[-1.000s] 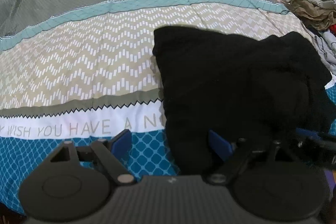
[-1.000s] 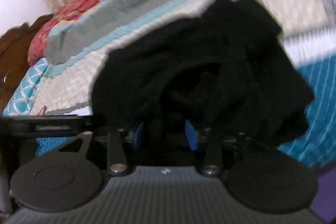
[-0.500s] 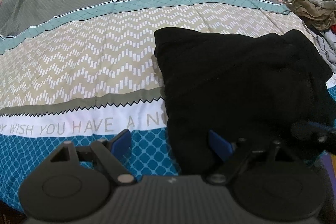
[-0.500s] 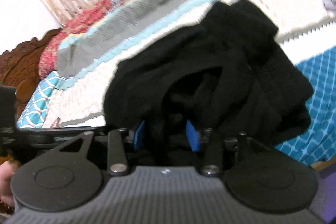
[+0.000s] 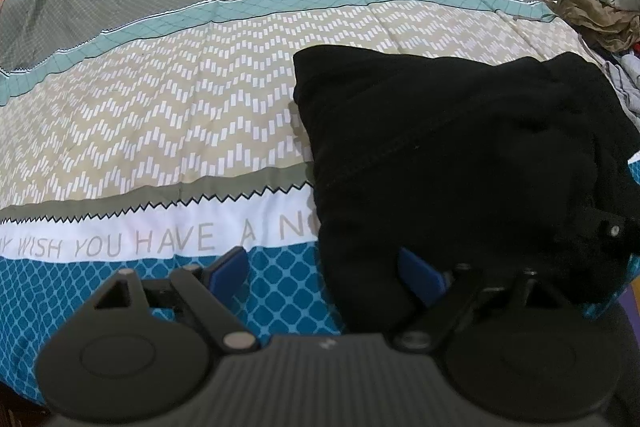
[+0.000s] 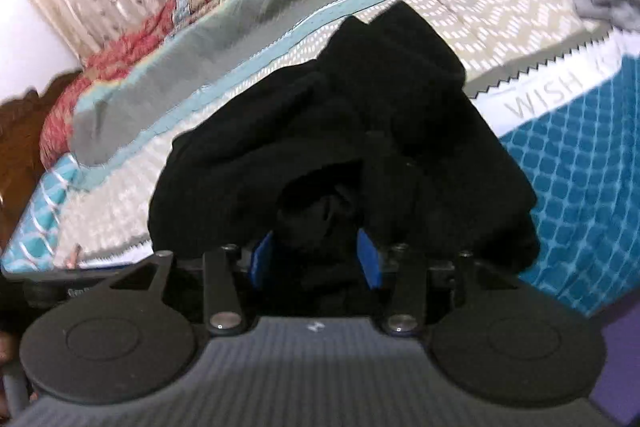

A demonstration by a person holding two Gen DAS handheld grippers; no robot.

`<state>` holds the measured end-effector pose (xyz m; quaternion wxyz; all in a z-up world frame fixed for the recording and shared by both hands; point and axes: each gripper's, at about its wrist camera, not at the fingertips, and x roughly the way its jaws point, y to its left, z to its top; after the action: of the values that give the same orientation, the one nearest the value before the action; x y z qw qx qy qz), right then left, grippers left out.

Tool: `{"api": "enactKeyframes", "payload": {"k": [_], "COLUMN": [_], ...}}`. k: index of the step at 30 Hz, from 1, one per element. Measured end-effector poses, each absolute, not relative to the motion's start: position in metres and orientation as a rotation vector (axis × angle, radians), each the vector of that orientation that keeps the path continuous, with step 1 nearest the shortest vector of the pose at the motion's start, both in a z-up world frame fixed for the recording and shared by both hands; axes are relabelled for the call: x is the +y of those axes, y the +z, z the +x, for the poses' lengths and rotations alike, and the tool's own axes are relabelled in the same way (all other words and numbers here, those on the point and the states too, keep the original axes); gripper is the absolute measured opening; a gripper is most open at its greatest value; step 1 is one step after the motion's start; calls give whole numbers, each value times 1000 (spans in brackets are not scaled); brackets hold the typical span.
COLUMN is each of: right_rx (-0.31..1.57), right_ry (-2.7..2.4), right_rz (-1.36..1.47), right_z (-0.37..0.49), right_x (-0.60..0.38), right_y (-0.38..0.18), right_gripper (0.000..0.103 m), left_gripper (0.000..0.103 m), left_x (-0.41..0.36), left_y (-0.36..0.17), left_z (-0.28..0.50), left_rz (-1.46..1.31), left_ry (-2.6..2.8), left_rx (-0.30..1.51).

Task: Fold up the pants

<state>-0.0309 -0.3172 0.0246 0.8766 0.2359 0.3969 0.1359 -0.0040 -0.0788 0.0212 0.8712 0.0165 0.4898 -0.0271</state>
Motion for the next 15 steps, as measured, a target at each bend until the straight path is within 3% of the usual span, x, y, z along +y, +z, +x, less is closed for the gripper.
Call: {"api": "enactKeyframes", "payload": {"k": [15], "right_rx": [823], "right_ry": [295], "right_rz": [501], "right_z": [-35], "right_x": [-324], "right_y": [27], "right_gripper": [50], "left_gripper": [87], "left_x": [-77], "left_y": [23], "left_z": [-7], "left_rz": [22], "left_ry": [-57], "left_rx": [1024]}}
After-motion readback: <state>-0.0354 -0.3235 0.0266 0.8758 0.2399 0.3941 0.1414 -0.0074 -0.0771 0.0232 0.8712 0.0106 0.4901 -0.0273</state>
